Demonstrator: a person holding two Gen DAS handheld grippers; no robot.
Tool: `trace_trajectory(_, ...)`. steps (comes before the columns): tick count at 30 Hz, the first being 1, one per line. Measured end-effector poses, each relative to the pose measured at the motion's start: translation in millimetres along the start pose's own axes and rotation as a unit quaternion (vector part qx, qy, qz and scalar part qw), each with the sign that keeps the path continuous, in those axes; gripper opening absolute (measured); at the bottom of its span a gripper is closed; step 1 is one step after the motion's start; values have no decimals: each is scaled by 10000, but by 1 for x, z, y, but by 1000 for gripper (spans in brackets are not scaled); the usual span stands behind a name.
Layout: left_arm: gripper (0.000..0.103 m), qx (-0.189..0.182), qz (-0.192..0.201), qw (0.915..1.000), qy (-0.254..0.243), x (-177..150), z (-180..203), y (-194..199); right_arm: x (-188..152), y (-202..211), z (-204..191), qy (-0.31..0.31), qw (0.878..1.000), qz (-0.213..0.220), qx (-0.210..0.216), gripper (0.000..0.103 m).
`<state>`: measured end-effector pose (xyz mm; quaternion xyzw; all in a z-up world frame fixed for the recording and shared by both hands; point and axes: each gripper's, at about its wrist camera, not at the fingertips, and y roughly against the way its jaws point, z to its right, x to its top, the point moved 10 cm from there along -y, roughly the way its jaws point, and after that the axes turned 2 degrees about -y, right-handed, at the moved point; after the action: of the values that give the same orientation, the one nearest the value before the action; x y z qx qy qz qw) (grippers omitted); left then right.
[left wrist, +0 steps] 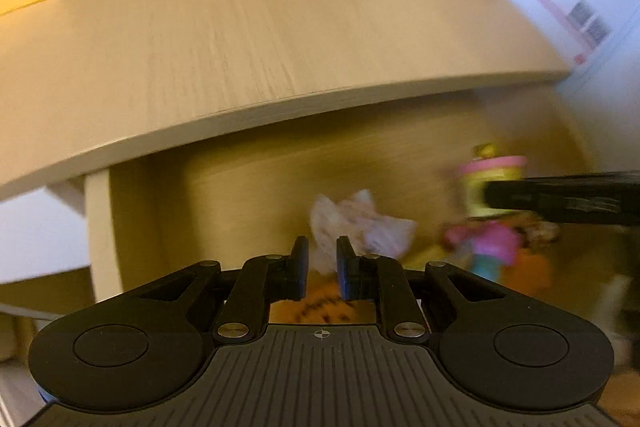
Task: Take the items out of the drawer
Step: 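Lift the cup toy onto the desk while left gripper moves the tissue onto the desk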
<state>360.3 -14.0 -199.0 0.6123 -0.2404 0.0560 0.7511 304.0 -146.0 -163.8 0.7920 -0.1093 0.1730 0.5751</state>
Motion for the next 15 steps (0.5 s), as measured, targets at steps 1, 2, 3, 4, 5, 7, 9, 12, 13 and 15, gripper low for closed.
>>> trace_trajectory(1, 17, -15, -30, 10000, -19, 0, 1, -6, -1, 6, 5, -49, 9999, 91, 0, 38)
trace_trajectory(2, 17, -37, -69, 9999, -67, 2, 2, -14, -6, 11, 8, -91, 9999, 134, -4, 38)
trace_trajectory(3, 17, -17, -127, 9999, -86, 3, 4, -21, -3, 11, 13, -145, 9998, 155, 23, 38)
trace_trajectory(4, 17, 2, -203, 9998, -69, 2, 5, -28, -5, 15, 15, -174, 9997, 162, 77, 38)
trace_trajectory(5, 19, -3, -320, 9995, -54, 1, 7, -36, -8, 18, 17, -167, 9996, 184, 125, 38)
trace_trajectory(7, 20, 28, -493, 9987, -129, -1, 13, -47, -12, 25, 20, -25, 9995, 318, 75, 38)
trace_trajectory(9, 20, 21, -616, 9978, -236, -4, 20, -54, -18, 25, 23, 216, 9987, 450, -71, 38)
trace_trajectory(12, 20, -167, -674, 9973, -247, -6, 30, -59, -27, 26, 23, 376, 9981, 480, -111, 38)
trace_trajectory(13, 20, -238, -691, 9970, -269, -8, 33, -62, -28, 27, 23, 386, 9981, 469, -90, 38)
trace_trajectory(15, 20, -258, -697, 9968, -285, -6, 35, -64, -31, 30, 24, 406, 9981, 456, -85, 38)
